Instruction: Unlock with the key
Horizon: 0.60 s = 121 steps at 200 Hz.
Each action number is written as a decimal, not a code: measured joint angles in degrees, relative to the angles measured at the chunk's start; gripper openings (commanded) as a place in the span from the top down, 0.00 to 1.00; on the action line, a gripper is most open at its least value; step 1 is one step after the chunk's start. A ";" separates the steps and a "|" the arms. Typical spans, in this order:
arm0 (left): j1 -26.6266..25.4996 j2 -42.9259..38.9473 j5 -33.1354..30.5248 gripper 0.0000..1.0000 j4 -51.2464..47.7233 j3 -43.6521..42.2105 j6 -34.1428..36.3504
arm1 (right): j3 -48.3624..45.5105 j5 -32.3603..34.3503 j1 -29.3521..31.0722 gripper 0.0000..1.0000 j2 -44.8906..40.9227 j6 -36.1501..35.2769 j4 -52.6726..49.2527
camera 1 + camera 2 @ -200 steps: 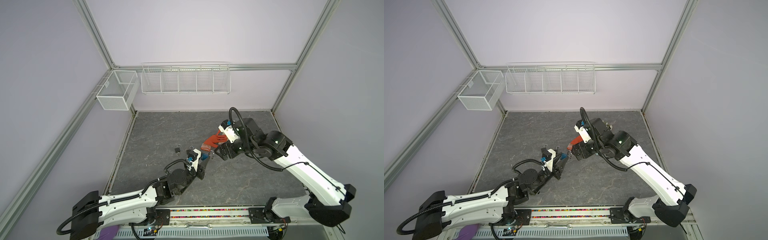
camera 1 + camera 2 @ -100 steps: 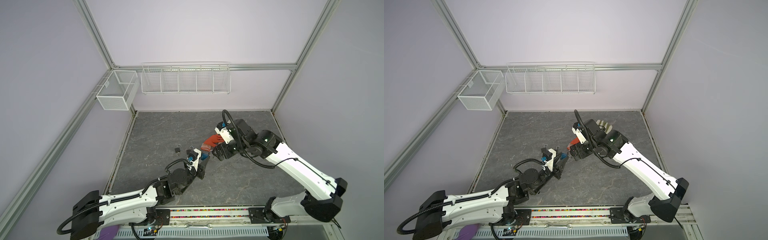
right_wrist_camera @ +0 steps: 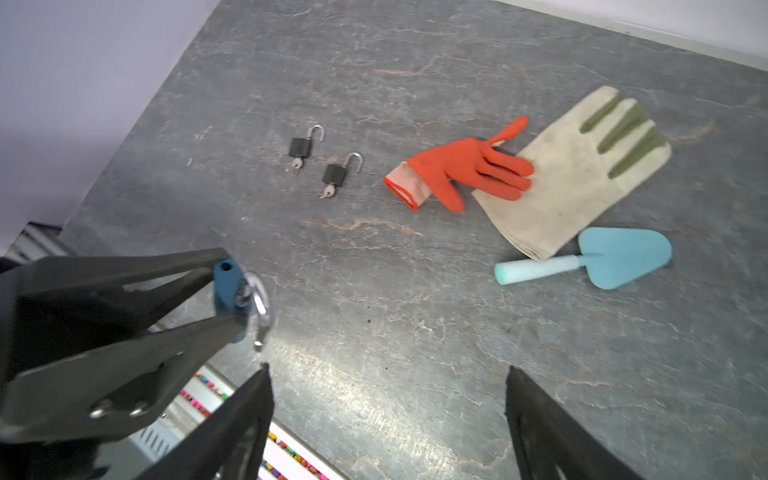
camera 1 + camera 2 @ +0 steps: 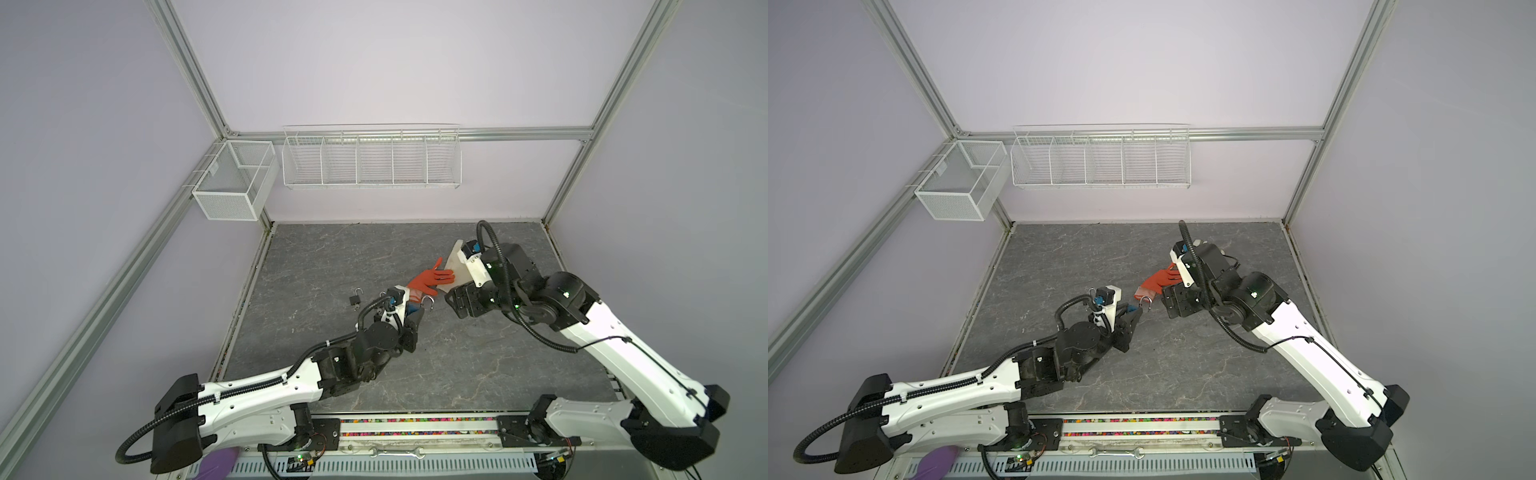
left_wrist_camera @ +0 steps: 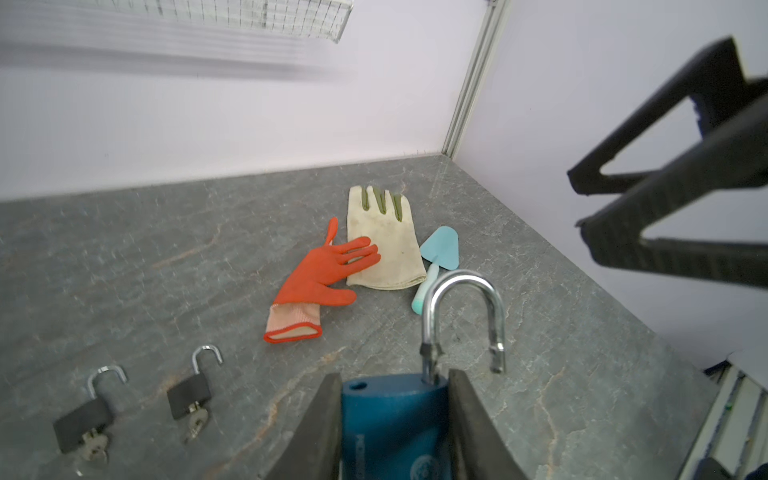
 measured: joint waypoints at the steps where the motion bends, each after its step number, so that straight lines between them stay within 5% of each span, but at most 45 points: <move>1: 0.00 0.28 0.04 1.00 -0.57 0.33 -0.70 | -0.22 0.09 -0.13 0.12 -0.07 0.07 0.02; 56: 0.00 14.58 3.54 1.00 -19.61 9.18 -20.90 | -15.47 1.03 -9.09 0.11 -1.84 6.36 5.16; 121: 0.00 32.98 4.96 1.00 -34.45 21.75 -33.35 | -27.87 -2.69 -14.67 0.11 -4.79 11.43 13.42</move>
